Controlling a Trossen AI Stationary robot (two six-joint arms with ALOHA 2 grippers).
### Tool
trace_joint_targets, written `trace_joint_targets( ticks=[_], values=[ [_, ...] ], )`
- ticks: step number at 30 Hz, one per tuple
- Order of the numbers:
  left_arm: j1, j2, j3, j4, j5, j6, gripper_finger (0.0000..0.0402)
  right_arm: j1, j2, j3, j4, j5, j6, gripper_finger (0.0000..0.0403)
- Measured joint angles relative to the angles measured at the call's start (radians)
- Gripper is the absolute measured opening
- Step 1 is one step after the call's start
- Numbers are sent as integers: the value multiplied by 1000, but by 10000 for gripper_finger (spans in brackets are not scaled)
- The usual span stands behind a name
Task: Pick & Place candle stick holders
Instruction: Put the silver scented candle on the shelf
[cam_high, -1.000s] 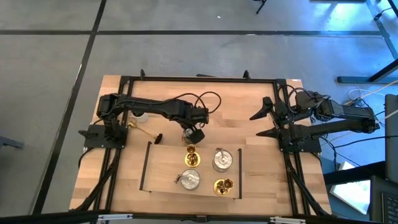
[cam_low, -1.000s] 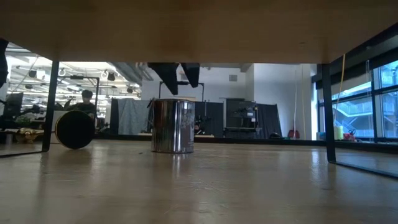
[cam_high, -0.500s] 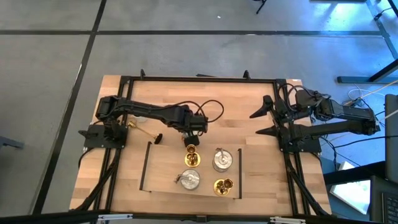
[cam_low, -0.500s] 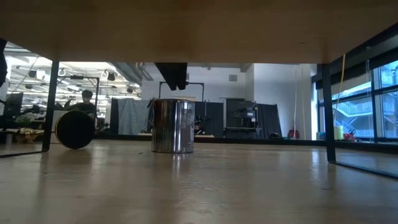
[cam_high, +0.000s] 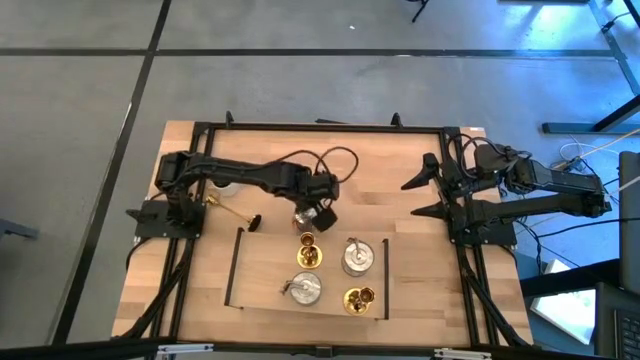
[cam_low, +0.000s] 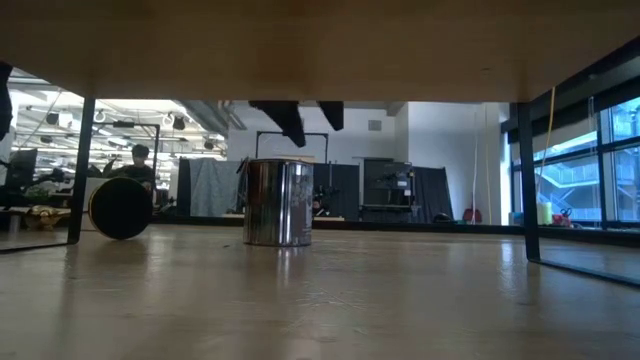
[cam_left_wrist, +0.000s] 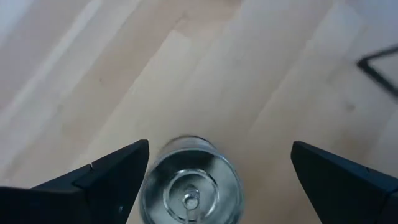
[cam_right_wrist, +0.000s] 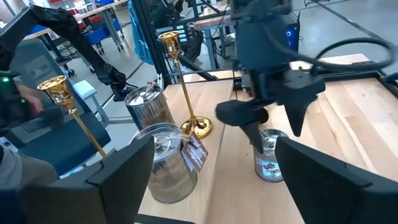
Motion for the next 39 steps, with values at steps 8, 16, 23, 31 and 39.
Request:
trace_joint_targets(
  ticks=[8, 16, 23, 31, 39],
  values=[
    [59, 0, 0, -181, 17, -621, 389, 0, 0, 0, -3, -8, 0, 337],
    [59, -9, -1, -34, 185, -1041, 389, 0, 0, 0, -17, -37, -4, 337],
    [70, -9, -1, 120, 92, -868, 390, 0, 0, 0, -17, -43, 0, 338],
    [62, -9, -1, 124, -33, -875, 390, 0, 7, 0, -2, -45, 3, 338],
    [70, -9, -1, 122, -40, -881, 389, 0, 18, 0, 6, -49, 8, 338]
  ],
)
